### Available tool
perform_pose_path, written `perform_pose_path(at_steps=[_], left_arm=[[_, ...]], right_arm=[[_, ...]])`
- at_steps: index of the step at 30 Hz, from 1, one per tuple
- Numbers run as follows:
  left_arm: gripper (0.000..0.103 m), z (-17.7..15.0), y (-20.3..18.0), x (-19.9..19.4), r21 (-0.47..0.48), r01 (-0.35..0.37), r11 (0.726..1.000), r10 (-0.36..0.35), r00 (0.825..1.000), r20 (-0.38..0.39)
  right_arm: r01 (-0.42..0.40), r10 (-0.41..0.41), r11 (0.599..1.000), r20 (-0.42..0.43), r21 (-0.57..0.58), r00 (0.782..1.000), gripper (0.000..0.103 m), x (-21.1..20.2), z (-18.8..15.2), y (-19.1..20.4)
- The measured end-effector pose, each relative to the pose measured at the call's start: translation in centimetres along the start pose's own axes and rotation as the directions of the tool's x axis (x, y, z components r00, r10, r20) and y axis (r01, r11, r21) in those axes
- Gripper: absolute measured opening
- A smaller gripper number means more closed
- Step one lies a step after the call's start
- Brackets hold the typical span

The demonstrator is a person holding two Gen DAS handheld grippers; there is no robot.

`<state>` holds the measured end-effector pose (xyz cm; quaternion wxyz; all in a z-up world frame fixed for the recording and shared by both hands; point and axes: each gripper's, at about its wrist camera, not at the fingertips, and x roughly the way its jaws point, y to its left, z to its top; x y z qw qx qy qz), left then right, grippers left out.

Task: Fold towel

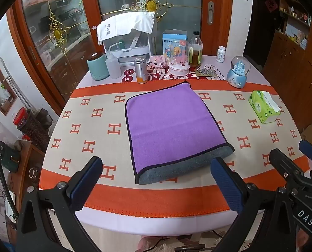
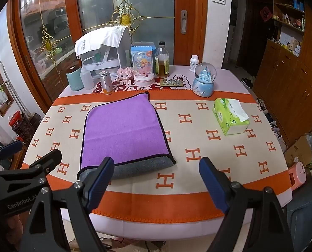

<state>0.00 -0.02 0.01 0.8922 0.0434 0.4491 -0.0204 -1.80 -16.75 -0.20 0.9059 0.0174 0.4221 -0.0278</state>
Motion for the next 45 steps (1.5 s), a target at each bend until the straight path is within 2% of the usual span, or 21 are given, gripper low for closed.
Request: perform_pose_path(at_steps=[31,45], left_arm=[[0.102,0.0,0.0,0.1,-0.001,0.002,1.000,-0.002,1.000,-0.001],[0.102,-0.1,1.3,0.0,-0.003,-0.001,1.000,0.001,1.000,0.007]], right_arm=[[-0.008,0.008,1.000,-0.003,-0.001,1.000,0.084,0.4,0.0,0.6],[-0.010,0.010,1.000,0.004,-0.010,1.000,0.084,0.0,0.1,1.3]])
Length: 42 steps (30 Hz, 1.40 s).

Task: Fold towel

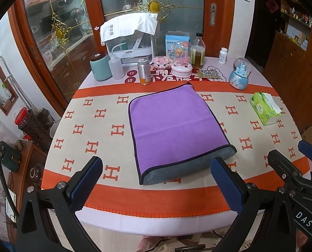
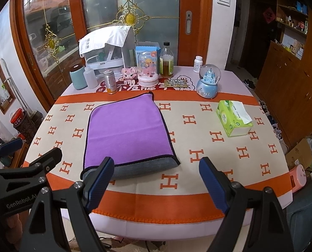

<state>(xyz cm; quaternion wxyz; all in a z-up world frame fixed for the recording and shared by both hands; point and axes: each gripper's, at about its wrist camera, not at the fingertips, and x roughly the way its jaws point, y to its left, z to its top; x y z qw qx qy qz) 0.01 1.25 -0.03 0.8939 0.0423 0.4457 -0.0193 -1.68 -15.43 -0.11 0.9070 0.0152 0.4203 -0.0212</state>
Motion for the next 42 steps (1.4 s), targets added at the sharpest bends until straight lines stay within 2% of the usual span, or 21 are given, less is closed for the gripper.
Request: perform_pose_path(at_steps=[42], left_arm=[[0.102,0.09,0.01,-0.33,-0.001,-0.003,1.000,0.003,1.000,0.001]], right_arm=[[-0.003,0.003,1.000,0.000,0.001,1.000,0.084,-0.21,0.00,0.02]])
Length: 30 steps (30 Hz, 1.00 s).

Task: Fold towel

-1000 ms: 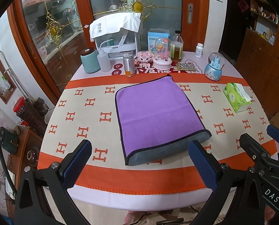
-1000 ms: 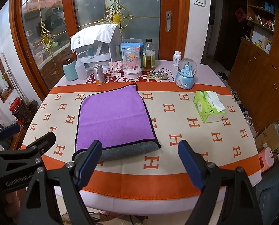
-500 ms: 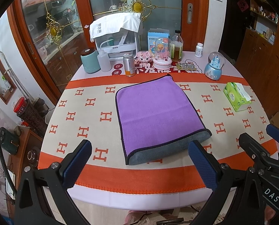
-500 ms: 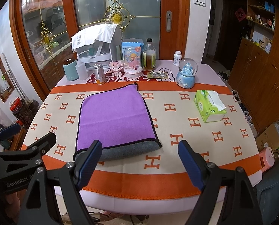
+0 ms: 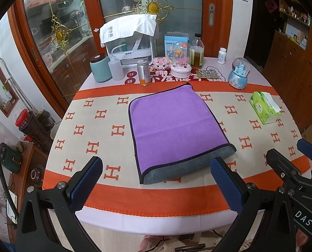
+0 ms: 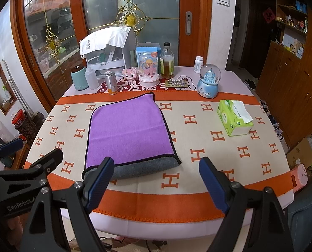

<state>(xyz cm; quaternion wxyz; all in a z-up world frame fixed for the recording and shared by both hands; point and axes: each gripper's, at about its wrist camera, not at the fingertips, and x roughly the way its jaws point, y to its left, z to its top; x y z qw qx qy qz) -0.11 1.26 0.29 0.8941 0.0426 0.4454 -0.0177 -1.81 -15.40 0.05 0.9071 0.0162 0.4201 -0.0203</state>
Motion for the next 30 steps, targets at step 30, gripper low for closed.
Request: perform_pose_path(at_steps=[30], left_arm=[[0.102,0.0,-0.7,-0.2,-0.016,-0.022,1.000,0.022,1.000,-0.001]], right_arm=[[-0.039,0.039,0.999,-0.003,-0.016,0.999,0.084,0.7,0.1,-0.6]])
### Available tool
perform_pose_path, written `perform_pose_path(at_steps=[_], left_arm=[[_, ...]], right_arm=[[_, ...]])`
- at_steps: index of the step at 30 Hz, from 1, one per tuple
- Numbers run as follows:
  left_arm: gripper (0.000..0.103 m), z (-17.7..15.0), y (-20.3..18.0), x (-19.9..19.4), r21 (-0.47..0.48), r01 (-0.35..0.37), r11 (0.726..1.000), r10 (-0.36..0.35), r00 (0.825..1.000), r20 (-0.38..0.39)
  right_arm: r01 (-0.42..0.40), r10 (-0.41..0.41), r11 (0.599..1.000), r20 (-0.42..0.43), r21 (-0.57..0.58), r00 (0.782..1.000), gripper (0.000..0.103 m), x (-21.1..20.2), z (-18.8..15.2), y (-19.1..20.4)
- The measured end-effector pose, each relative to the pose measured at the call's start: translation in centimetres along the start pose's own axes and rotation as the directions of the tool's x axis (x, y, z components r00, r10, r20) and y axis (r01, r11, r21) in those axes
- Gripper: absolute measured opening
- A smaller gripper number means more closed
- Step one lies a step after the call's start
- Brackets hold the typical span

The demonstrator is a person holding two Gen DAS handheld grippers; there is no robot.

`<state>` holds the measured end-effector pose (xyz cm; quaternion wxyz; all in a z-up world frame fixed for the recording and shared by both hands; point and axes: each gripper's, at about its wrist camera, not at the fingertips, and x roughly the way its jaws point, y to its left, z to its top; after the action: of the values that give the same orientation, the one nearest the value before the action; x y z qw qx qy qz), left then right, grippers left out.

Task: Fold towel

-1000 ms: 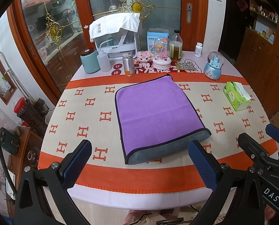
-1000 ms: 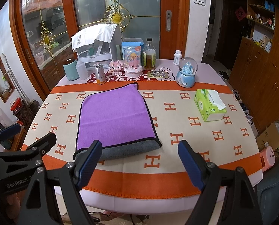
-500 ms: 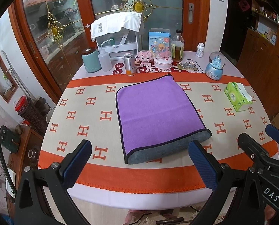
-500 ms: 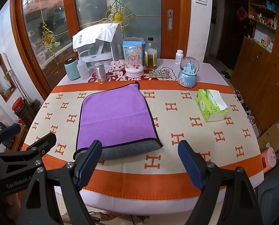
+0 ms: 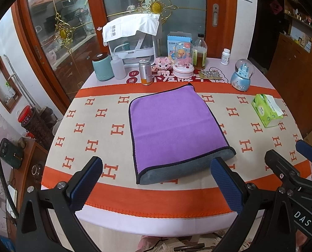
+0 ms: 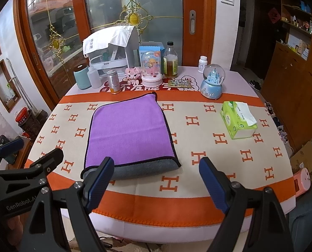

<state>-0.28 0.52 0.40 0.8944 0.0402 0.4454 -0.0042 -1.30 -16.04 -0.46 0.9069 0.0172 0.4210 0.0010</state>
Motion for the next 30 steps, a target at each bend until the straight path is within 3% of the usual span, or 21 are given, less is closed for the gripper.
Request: perform_pose_path(at_steps=[15,21,28,30], left_arm=[[0.102,-1.4,-1.7,-0.3,-0.070,-0.050,0.996,0.049,0.999,-0.012],[0.102,-1.6,-0.6,0.2,-0.111,-0.080,0.991,0.078,0.997,-0.027],[0.102,-1.4,1.5,3.3,-0.108,-0.163,0.981,0.158,0.986,-0.050],[0.102,-1.5,2.1,5.1,-0.091,-0.145,0.985,0.138,0.988,-0.075]], right_arm=[[-0.064,0.064,0.997,-0.017,-0.040,0.998,0.084,0.6,-0.2,-1.8],[-0.087,0.086,0.996,-0.046,-0.026,0.995,0.084,1.7,-0.3,-2.4],[-0.040,0.037,0.998,-0.064,-0.054,0.997,0.083,4.4,0.2,-2.6],[-0.047,0.040,0.996,-0.084,-0.074,0.996,0.083,5.7,0.4,-2.7]])
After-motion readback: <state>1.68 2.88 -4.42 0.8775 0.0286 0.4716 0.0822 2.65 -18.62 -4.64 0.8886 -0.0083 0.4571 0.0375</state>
